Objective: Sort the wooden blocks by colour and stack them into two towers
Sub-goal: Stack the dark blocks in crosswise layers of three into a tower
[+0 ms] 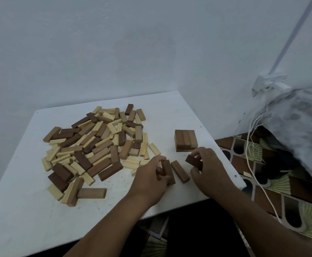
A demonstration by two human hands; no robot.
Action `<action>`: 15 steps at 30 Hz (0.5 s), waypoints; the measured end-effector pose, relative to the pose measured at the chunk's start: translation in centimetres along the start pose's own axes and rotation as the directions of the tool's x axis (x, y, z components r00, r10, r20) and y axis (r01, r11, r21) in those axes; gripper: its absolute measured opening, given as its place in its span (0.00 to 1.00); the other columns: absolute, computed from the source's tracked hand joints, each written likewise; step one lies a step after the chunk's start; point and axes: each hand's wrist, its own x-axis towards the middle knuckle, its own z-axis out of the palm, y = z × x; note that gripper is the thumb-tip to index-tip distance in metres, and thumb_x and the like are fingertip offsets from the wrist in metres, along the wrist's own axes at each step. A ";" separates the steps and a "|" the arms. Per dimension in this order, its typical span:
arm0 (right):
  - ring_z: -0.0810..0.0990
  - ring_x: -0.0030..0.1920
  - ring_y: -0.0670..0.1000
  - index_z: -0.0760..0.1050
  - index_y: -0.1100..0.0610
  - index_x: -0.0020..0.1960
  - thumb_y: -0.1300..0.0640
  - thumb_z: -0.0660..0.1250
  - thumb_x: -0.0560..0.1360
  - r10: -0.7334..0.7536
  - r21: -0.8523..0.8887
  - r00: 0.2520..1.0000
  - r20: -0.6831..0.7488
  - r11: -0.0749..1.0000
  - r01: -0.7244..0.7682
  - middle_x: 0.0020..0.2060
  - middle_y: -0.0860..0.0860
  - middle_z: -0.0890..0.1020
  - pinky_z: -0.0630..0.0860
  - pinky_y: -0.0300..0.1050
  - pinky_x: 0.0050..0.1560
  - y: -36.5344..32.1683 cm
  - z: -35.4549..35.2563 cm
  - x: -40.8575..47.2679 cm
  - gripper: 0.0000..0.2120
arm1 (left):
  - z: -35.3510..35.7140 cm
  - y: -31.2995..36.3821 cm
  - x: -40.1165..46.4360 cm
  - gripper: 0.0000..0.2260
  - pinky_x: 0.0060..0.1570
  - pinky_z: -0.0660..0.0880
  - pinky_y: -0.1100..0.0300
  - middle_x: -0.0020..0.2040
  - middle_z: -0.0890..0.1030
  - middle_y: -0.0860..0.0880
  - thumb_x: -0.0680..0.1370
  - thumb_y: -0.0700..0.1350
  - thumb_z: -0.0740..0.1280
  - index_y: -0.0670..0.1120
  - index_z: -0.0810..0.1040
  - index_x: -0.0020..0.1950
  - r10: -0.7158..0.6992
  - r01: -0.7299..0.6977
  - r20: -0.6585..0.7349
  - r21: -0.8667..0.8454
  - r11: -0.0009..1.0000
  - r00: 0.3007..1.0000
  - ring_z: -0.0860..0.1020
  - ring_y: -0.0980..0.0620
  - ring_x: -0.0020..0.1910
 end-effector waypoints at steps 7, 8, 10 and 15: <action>0.78 0.50 0.46 0.80 0.51 0.61 0.49 0.71 0.75 -0.045 -0.081 0.997 0.058 0.996 0.049 0.54 0.47 0.83 0.70 0.36 0.55 1.0 0.2 0.4 0.15 | 0.5 1.4 1.1 0.15 0.50 0.73 0.58 0.50 0.81 0.47 0.73 0.45 0.75 0.52 0.79 0.59 0.007 -0.002 -0.023 0.195 0.981 1.000 0.77 0.50 0.50; 0.78 0.53 0.46 0.80 0.52 0.61 0.50 0.70 0.76 -0.068 -0.086 0.994 0.081 0.993 0.075 0.55 0.48 0.83 0.68 0.35 0.57 1.0 0.2 0.5 0.14 | 0.4 1.4 1.2 0.15 0.50 0.71 0.59 0.51 0.79 0.47 0.72 0.46 0.75 0.51 0.80 0.58 0.024 -0.020 -0.014 0.237 0.971 1.000 0.76 0.49 0.52; 0.78 0.55 0.46 0.81 0.53 0.61 0.52 0.71 0.76 -0.101 -0.081 0.988 0.113 0.991 0.111 0.57 0.48 0.83 0.68 0.35 0.61 0.9 0.1 0.4 0.14 | 0.5 1.4 1.4 0.18 0.51 0.69 0.61 0.54 0.77 0.49 0.71 0.48 0.76 0.48 0.80 0.59 0.049 -0.051 0.015 0.287 0.956 0.999 0.74 0.51 0.52; 0.75 0.57 0.42 0.82 0.51 0.61 0.48 0.80 0.66 -0.143 -0.065 0.958 0.249 0.984 0.164 0.63 0.44 0.78 0.63 0.21 0.52 1.6 -0.3 0.6 0.25 | 0.1 1.3 1.4 0.18 0.40 0.68 0.68 0.44 0.79 0.56 0.69 0.45 0.78 0.48 0.82 0.57 0.094 -0.100 0.037 0.246 0.964 0.995 0.72 0.58 0.39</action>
